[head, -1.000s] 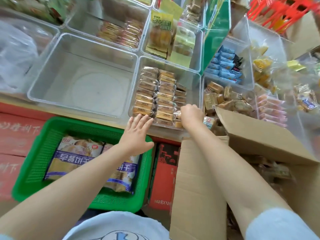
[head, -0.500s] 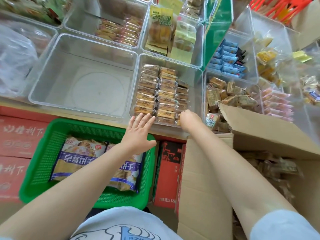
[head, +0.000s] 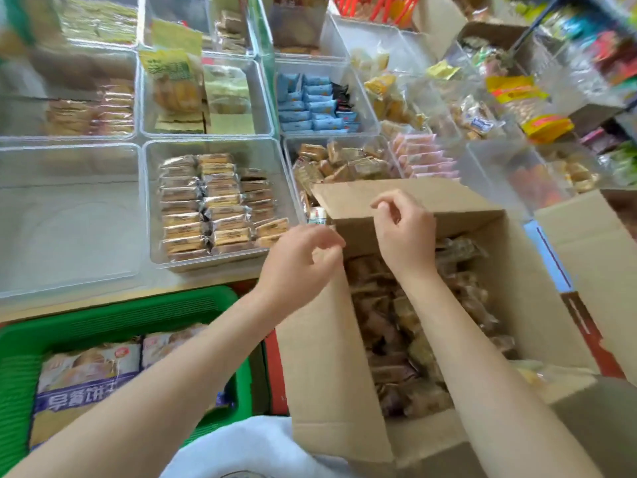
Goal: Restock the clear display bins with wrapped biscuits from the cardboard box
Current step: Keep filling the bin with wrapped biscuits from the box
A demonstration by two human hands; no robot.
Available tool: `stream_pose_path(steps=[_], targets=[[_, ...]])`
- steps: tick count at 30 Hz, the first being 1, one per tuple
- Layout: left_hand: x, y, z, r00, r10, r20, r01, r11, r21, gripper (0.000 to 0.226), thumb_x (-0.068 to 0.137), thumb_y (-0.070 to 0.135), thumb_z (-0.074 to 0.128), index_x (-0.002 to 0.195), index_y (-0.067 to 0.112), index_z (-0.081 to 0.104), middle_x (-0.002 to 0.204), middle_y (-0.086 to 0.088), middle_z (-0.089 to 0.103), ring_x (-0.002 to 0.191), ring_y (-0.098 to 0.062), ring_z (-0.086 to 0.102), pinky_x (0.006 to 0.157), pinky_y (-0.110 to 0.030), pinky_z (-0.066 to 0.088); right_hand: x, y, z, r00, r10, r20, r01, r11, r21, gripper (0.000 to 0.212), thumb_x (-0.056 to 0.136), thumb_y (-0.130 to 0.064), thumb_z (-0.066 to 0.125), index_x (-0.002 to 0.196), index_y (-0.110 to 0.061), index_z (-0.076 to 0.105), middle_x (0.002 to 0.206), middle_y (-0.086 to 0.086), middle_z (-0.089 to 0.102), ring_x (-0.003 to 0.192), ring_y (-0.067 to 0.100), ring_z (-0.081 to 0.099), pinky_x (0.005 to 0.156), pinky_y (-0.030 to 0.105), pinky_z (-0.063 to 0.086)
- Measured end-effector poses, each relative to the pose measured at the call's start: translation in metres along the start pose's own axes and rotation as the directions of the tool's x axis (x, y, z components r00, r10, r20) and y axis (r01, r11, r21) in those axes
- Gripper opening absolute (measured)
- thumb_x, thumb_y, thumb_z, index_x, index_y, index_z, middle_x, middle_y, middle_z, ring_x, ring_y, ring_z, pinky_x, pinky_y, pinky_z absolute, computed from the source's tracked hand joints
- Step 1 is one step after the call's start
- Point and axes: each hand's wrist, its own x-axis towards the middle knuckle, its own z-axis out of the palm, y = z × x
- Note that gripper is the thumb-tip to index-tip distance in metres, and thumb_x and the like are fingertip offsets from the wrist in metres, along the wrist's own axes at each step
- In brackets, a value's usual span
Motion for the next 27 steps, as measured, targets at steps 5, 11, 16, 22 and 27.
stream_pose_path(steps=[5,11,16,22,27], targets=[[0.019,0.023,0.060,0.942,0.204,0.266,-0.313,0.821,0.478,0.031,0.101,0.041,0.044,0.114,0.030,0.070,0.114,0.011,0.065,0.096,-0.012,0.060,0.083,-0.021,0.036,-0.023,0.080,-0.027,0.896,0.262,0.358,-0.120,0.919,-0.374,0.024,0.099,-0.022,0.043,0.096,-0.016,0.066,0.096,0.000,0.065,0.087,0.022,0.060,0.071,0.034,0.050],[0.033,-0.004,0.081,0.944,0.173,0.280,-0.321,0.676,0.663,0.038,0.092,0.041,0.038,0.091,0.031,0.075,0.087,0.010,0.073,0.090,-0.014,0.061,0.098,-0.029,0.023,-0.038,0.128,-0.016,0.732,0.279,0.622,0.116,0.848,-0.517,0.022,0.102,-0.024,0.046,0.110,-0.014,0.063,0.104,0.006,0.057,0.094,0.030,0.060,0.065,0.036,0.047],[0.032,-0.002,0.083,0.949,0.187,0.252,-0.310,0.691,0.653,0.040,0.090,0.042,0.038,0.089,0.031,0.076,0.086,0.011,0.073,0.088,-0.014,0.058,0.098,-0.032,0.028,-0.018,0.155,0.023,0.639,0.446,0.627,-0.160,0.874,-0.459,0.043,0.101,-0.033,0.053,0.137,-0.010,0.051,0.134,0.013,0.053,0.121,0.033,0.054,0.094,0.040,0.051],[0.034,-0.006,0.082,0.951,0.198,0.238,-0.308,0.675,0.670,0.040,0.089,0.040,0.038,0.083,0.030,0.076,0.082,0.012,0.072,0.087,-0.013,0.058,0.099,-0.030,0.028,-0.027,0.156,0.086,0.625,0.559,0.546,-0.237,0.801,-0.549,0.080,0.095,-0.051,0.058,0.147,0.002,0.027,0.148,0.021,0.039,0.139,0.037,0.033,0.106,0.043,0.044],[0.033,-0.003,0.081,0.954,0.179,0.242,-0.297,0.688,0.662,0.045,0.090,0.042,0.034,0.096,0.030,0.076,0.089,0.010,0.073,0.092,-0.014,0.059,0.103,-0.030,0.028,-0.020,0.143,0.073,0.572,0.514,0.639,-0.326,0.857,-0.399,0.095,0.084,-0.058,0.067,0.150,-0.004,0.025,0.144,0.016,0.045,0.131,0.034,0.046,0.103,0.044,0.049]])
